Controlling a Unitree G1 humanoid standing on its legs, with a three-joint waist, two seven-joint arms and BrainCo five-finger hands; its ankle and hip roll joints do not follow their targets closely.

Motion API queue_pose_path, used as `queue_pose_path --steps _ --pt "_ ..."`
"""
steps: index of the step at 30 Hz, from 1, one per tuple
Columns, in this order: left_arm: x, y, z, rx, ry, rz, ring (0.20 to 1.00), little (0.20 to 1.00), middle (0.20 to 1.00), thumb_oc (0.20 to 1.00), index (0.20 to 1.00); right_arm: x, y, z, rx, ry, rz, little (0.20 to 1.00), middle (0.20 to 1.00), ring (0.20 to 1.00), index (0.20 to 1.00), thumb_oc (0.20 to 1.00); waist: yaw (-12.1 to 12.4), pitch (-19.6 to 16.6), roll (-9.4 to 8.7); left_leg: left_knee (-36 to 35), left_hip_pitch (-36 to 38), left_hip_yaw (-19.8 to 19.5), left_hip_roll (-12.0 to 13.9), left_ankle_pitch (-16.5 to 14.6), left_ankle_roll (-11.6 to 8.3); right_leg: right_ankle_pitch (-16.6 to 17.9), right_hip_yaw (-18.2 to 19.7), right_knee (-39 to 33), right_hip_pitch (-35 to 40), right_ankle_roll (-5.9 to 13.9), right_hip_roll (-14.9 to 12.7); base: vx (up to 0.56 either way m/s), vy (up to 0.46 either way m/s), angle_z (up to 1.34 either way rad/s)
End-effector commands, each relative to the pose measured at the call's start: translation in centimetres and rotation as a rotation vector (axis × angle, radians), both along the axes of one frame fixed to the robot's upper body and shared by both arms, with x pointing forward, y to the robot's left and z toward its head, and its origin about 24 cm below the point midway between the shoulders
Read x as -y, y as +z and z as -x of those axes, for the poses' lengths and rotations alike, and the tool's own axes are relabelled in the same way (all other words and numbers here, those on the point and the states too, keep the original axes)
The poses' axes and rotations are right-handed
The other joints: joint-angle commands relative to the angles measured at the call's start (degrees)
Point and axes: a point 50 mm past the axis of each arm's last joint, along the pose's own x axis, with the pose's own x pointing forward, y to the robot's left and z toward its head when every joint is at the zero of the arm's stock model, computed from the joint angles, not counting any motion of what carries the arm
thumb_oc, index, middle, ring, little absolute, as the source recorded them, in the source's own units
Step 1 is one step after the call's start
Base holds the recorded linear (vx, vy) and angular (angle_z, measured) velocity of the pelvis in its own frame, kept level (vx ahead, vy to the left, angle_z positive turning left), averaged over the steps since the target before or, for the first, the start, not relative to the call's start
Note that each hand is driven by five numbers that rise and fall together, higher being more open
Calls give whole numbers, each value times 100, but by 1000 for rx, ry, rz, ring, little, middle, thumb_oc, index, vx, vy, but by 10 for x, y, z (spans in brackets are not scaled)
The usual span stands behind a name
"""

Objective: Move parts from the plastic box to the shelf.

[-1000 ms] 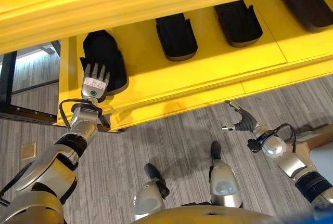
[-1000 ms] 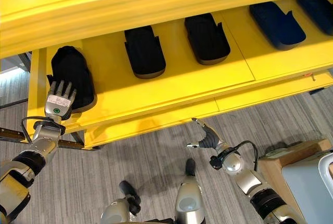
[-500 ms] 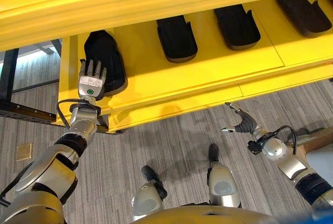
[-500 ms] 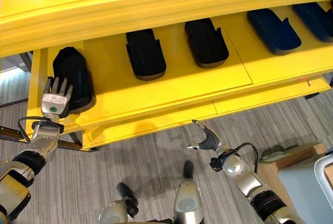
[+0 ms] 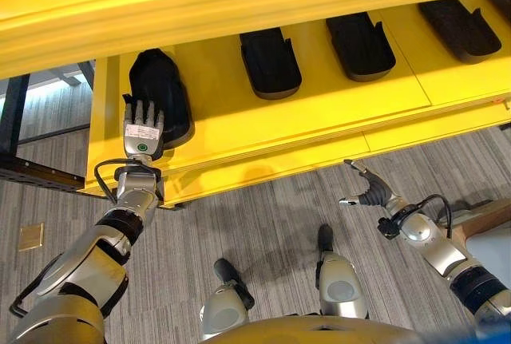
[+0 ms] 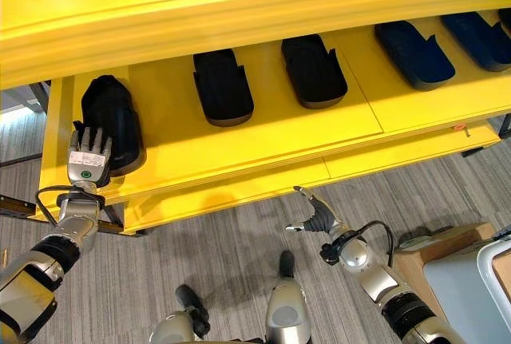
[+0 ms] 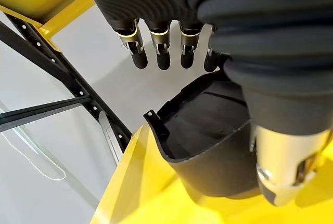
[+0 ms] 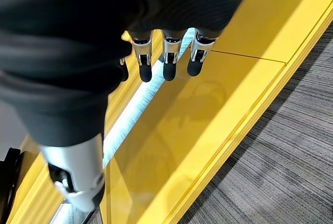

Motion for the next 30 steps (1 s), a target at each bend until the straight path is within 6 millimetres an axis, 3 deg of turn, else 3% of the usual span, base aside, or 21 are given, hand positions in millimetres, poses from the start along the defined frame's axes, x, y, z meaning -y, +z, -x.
queue_pose_path --steps 1,5,6,10,16,19,22,23,25,26,28,30 --pt "-25 33 0 260 86 5 1000 1000 1000 1000 1000 -15 10 -7 87 24 -59 1000 1000 1000 1000 1000 90 71 -182 790 -416 -535 13 -323 -51 -859 -213 822 86 21 186 -2 -50 0" --pt "-25 30 14 493 7 167 1000 1000 1000 1000 1000 -10 4 4 73 7 -66 1000 1000 1000 1000 1000 171 27 -177 769 -375 -612 -18 -302 -44 -882 -250 812 168 0 200 34 -53 3" --pt "-21 29 27 614 -78 275 1000 1000 1000 1000 1000 -5 0 14 66 -12 -75 1000 1000 1000 1000 1000 253 -55 -139 726 -343 -721 -59 -279 -38 -906 -284 798 254 -19 209 -12 -42 8" --pt "-4 17 53 667 -180 416 1000 1000 1000 1000 1000 0 -1 27 73 -32 -89 1000 1000 1000 1000 1000 436 -167 -125 634 -301 -788 -101 -188 34 -850 -447 752 380 -71 194 14 -28 24" --pt "10 1 90 581 -288 580 1000 1000 1000 1000 1000 6 -1 40 66 -35 -94 1000 1000 1000 1000 1000 707 -402 -137 415 -121 -942 -176 -163 22 -848 -596 632 645 -65 178 44 16 20" --pt "27 6 99 481 -471 756 1000 1000 1000 1000 1000 8 2 43 63 -12 -98 1000 1000 1000 1000 1000 846 -480 -150 321 -48 -1034 -227 -174 31 -823 -642 569 741 -38 170 -3 73 16" --pt "60 6 104 259 -674 1126 1000 1000 1000 1000 1000 7 6 44 76 25 -94 1000 1000 1000 1000 1000 974 -497 -167 275 24 -1075 -317 -244 89 -759 -718 506 818 21 122 -55 117 26" --pt "77 3 107 90 -755 1333 1000 1000 1000 1000 1000 5 10 42 89 43 -93 1000 1000 1000 1000 1000 1023 -503 -179 250 80 -1059 -377 -286 134 -713 -754 489 848 74 79 -51 152 7" --pt "85 1 110 -2 -800 1409 1000 1000 1000 1000 1000 4 12 39 97 55 -91 1000 1000 1000 1000 1000 1046 -517 -182 216 121 -1050 -427 -308 170 -683 -757 485 855 115 56 -43 190 8" --pt "98 -6 112 -231 -859 1627 1000 1000 1000 1000 1000 0 18 31 116 89 -85 1000 1000 1000 1000 1000 1063 -547 -169 126 219 -999 -529 -336 259 -633 -748 533 842 203 -16 -41 302 8" --pt "106 -18 117 -461 -880 1863 1000 1000 1000 1000 1000 -4 27 20 152 149 -36 1000 1000 1000 1000 1000 1078 -581 -101 -114 375 -872 -660 -290 418 -556 -757 780 698 357 -164 -74 474 9" --pt "108 -24 119 -540 -874 1978 1000 1000 1000 1000 1000 -10 33 13 173 178 -17 1000 1000 1000 1000 1000 1180 -590 -88 -285 524 -727 -771 -362 412 -418 -1043 952 652 500 -283 -39 353 -9"
